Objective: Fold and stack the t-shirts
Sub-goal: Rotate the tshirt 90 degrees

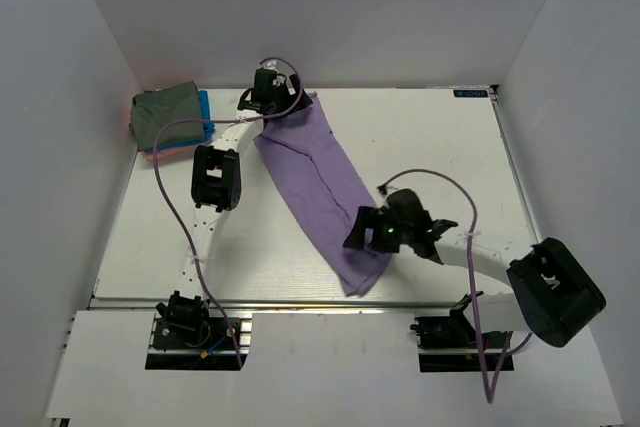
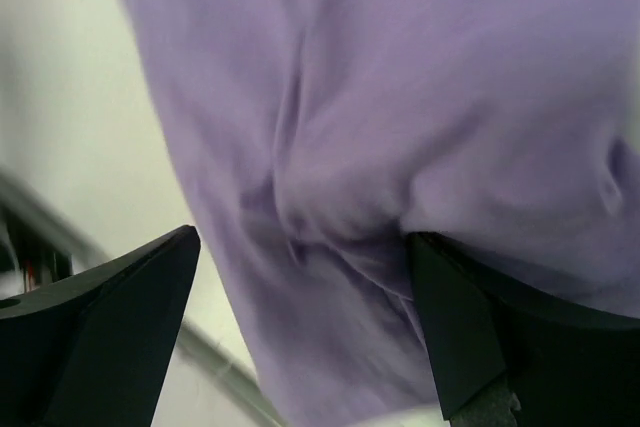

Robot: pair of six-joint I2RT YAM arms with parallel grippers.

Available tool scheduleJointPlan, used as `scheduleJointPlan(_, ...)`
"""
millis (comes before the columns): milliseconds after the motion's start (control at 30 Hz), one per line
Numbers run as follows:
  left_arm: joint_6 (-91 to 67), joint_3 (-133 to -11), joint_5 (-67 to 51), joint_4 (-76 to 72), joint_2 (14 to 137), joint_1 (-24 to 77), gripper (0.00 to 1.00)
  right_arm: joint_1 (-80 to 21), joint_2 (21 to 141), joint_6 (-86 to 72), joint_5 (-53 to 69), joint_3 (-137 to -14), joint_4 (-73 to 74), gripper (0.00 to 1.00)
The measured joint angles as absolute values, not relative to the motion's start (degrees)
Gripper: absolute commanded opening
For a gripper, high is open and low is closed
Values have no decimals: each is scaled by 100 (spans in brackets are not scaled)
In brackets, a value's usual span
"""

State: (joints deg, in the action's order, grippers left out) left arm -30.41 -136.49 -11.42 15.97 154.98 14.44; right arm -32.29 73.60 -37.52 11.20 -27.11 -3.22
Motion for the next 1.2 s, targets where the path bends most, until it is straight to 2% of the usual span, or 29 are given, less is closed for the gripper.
scheduleJointPlan(133,-3291,-13760,-1192,1214,15670,1487,100,-4668,7745,-3835,1352,-3011,-408,90)
scheduleJointPlan(167,-3415,-13773,-1273,967,15751,1503,100,-5398,8136,-3734,1522,-3321,-449,90)
scheduleJointPlan(433,-3872,-13828,-1422,268,15994,1573,100,-6648,8899,-3044,1796,-4101,-438,90)
scheduleJointPlan(767,-3712,-13692,-1721,-123,15963,1726,100,-6805,8180,-2810,847,-4421,513,90)
scheduleJointPlan(900,-3251,-13303,-1505,193,15500,1774,100,-6801,8106,-2799,454,-4770,742,90)
scheduleJointPlan(1067,-2635,-12796,-1114,740,14206,1798,100,-6716,8143,-2875,-482,-5273,1280,90)
scheduleJointPlan(1200,-2224,-11913,-322,1105,12387,1767,100,-6436,8434,-2989,-1223,-5924,1669,90)
